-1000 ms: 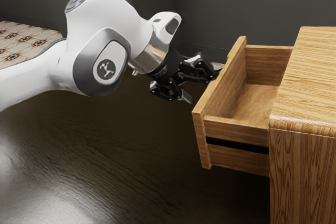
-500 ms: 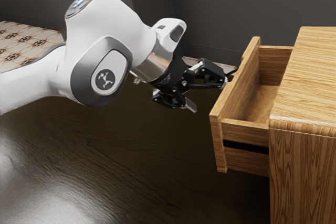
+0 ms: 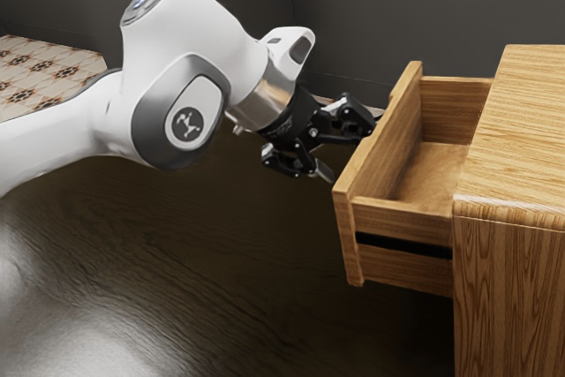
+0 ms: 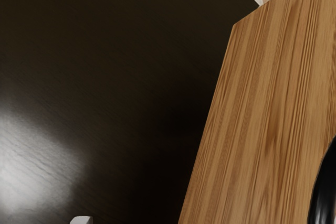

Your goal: Pull the drawer handle with one arm to open the drawer

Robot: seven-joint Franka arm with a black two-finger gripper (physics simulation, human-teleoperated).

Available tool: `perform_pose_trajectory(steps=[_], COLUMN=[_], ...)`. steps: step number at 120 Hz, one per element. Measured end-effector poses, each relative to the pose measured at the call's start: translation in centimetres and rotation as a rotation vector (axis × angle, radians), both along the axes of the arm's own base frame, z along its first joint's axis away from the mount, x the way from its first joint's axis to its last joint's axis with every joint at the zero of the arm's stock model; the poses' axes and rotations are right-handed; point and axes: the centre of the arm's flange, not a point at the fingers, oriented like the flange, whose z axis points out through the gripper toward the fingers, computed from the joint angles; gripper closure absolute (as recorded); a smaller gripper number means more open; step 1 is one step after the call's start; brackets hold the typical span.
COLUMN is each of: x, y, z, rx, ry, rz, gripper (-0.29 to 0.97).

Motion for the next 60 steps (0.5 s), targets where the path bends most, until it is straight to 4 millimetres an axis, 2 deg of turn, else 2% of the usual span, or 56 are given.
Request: perform_pose_trajectory(steps=[29,60], x=[-0.4,-2.1], y=[3.0,5.8], z=[0.4,0.4], rx=[0.03,0.01], ry=[-0.008,-0.001], rz=[0.045,0.101], gripper=[0.36,0.36])
